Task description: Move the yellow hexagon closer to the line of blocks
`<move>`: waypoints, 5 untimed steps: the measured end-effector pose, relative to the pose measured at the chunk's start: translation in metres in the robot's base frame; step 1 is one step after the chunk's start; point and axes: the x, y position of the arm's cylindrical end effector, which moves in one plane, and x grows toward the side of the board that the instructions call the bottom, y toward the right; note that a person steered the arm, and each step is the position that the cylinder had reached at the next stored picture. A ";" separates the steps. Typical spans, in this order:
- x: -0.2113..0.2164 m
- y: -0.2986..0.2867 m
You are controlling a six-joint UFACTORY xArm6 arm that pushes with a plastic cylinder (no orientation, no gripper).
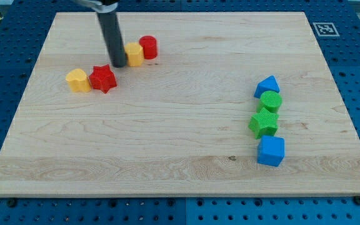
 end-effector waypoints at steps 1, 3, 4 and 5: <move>-0.014 0.031; -0.072 0.006; -0.067 0.042; -0.036 0.081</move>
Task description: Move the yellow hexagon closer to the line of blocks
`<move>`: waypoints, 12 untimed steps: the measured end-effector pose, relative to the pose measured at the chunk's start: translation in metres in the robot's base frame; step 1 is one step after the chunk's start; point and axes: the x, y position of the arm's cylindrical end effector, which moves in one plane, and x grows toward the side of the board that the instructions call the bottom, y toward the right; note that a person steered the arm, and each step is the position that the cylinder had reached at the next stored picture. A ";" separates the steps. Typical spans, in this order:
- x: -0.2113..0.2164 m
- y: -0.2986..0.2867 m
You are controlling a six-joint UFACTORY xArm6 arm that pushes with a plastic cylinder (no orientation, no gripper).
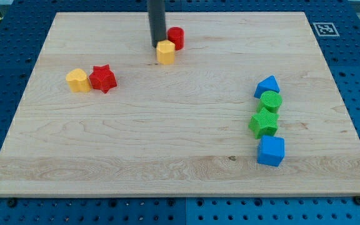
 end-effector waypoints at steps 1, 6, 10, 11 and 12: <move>0.030 0.036; 0.105 0.011; 0.078 0.047; 0.078 0.088; 0.077 0.110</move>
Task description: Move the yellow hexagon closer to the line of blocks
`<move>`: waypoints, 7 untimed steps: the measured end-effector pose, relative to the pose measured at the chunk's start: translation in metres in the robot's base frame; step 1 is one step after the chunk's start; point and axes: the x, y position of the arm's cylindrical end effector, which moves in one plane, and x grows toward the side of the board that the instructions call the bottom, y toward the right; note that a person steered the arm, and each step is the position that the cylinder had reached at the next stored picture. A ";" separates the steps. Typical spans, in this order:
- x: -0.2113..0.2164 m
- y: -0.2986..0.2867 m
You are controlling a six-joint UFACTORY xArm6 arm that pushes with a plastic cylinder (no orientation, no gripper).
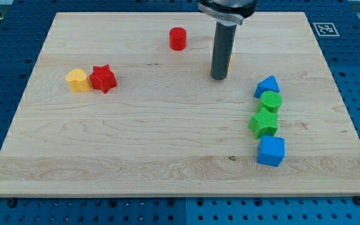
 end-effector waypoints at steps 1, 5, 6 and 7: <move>-0.008 -0.020; -0.060 0.020; -0.060 0.021; -0.055 0.019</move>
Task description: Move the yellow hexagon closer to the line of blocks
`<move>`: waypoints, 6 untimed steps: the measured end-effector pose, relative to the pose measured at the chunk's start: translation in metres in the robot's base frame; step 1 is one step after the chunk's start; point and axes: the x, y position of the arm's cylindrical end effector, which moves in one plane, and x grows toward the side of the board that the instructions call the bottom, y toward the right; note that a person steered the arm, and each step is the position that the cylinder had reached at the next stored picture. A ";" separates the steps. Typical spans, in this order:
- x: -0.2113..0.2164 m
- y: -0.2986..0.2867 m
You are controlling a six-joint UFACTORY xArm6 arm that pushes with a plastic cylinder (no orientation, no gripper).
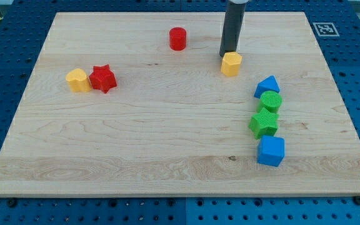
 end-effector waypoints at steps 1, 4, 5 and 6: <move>0.009 0.000; 0.027 -0.054; 0.035 -0.045; 0.035 -0.032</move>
